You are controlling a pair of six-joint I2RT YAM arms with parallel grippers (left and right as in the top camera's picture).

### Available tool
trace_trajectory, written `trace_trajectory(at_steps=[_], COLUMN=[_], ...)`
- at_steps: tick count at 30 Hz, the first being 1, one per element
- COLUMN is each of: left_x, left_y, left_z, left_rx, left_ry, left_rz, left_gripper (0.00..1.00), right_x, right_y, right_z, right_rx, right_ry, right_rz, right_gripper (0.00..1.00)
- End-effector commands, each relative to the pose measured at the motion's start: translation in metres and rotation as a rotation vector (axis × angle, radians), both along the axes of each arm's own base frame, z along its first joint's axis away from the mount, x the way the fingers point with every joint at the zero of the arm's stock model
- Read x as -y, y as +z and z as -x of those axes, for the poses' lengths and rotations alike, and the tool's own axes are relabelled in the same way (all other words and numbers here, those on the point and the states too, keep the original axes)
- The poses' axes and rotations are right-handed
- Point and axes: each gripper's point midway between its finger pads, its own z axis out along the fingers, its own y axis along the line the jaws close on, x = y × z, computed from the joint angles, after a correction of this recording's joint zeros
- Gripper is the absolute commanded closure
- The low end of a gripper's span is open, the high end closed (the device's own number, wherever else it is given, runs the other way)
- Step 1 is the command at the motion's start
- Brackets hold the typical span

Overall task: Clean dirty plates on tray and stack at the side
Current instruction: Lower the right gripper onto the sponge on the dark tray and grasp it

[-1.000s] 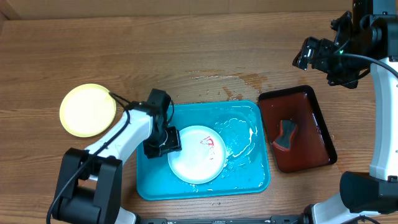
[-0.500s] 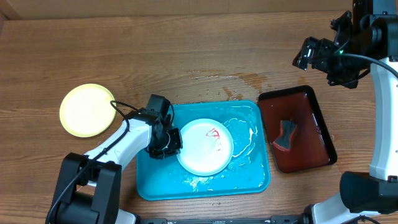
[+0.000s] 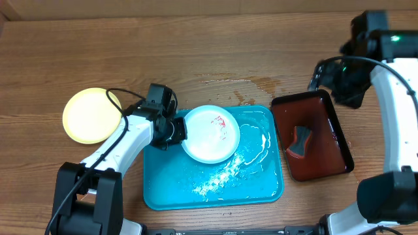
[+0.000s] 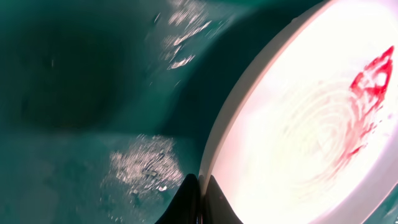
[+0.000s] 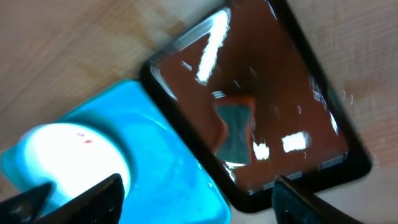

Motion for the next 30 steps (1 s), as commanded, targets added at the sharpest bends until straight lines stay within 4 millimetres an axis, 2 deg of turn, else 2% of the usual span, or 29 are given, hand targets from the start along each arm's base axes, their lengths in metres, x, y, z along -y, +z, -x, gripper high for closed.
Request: trace_trajectory(at_steps=[1, 7, 10, 15, 19, 23, 27, 29, 30], left_x=[0.002, 0.002, 0.002, 0.002, 0.005, 0.006, 0.006, 0.006, 0.007], left_y=[0.006, 0.006, 0.006, 0.006, 0.006, 0.006, 0.005, 0.005, 0.005], left_z=[-0.008, -0.008, -0.008, -0.007, -0.006, -0.006, -0.005, -0.004, -0.004], left_rx=[0.036, 0.038, 0.039, 0.039, 0.041, 0.04, 0.037, 0.034, 0.034], left_ry=[-0.061, -0.06, -0.06, -0.075, -0.09, -0.094, -0.094, -0.095, -0.097], left_rz=[0.0, 0.0, 0.0, -0.002, -0.003, -0.003, -0.004, -0.004, -0.004], left_gripper=[0.96, 0.96, 0.96, 0.96, 0.96, 0.96, 0.96, 0.96, 0.96], right_x=[0.004, 0.002, 0.0, -0.008, -0.011, -0.016, -0.017, -0.017, -0.017], right_y=[-0.032, -0.082, -0.104, -0.136, -0.161, -0.174, -0.174, -0.174, -0.174], right_z=[0.019, 0.055, 0.065, 0.071, 0.069, 0.062, 0.052, 0.049, 0.047], right_rx=[-0.107, -0.259, -0.287, -0.28, -0.237, -0.186, -0.145, -0.13, -0.125], right_ry=[-0.082, -0.084, -0.085, -0.113, -0.134, -0.133, -0.133, -0.132, -0.131], right_rz=[0.02, 0.015, 0.002, -0.043, -0.06, -0.093, -0.101, -0.101, -0.101], right_gripper=[0.27, 0.28, 0.28, 0.28, 0.35, 0.51, 0.78, 0.96, 0.96])
